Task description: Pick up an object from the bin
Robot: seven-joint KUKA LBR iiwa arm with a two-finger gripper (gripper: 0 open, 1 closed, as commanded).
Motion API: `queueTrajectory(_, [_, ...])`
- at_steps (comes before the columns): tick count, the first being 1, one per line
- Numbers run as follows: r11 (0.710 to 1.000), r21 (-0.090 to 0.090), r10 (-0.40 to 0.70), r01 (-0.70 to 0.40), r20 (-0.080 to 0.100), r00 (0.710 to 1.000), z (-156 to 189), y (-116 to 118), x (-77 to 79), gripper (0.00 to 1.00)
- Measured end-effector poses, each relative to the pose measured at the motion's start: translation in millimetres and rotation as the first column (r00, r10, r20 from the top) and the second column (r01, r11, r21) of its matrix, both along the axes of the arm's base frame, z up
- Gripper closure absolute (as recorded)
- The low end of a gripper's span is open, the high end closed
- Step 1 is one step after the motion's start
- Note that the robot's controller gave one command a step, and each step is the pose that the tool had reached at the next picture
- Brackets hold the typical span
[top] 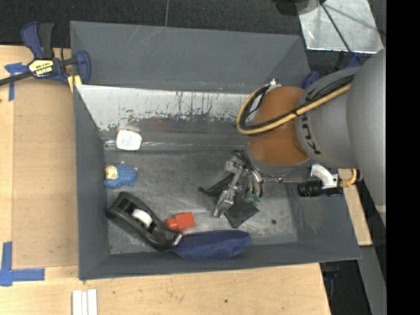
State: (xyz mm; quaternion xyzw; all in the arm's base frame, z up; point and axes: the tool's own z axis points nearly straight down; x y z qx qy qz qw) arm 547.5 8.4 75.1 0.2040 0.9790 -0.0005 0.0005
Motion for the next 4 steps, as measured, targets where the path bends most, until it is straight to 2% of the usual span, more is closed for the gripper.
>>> queueTrajectory(1, [1.0, 0.001, 0.003, -0.003, 0.004, 1.0, 2, 0, 1.5, 0.0])
queueTrajectory(2, [1.0, -0.001, 0.002, -0.002, 0.021, 1.0, 6, -2, 6.6, 1.0])
queueTrajectory(3, [1.0, 0.001, 0.004, -0.004, 0.007, 1.0, 52, -2, 8.8, 1.0])
queueTrajectory(4, [1.0, 0.001, 0.006, -0.006, 0.007, 1.0, 92, -3, 10.6, 1.0])
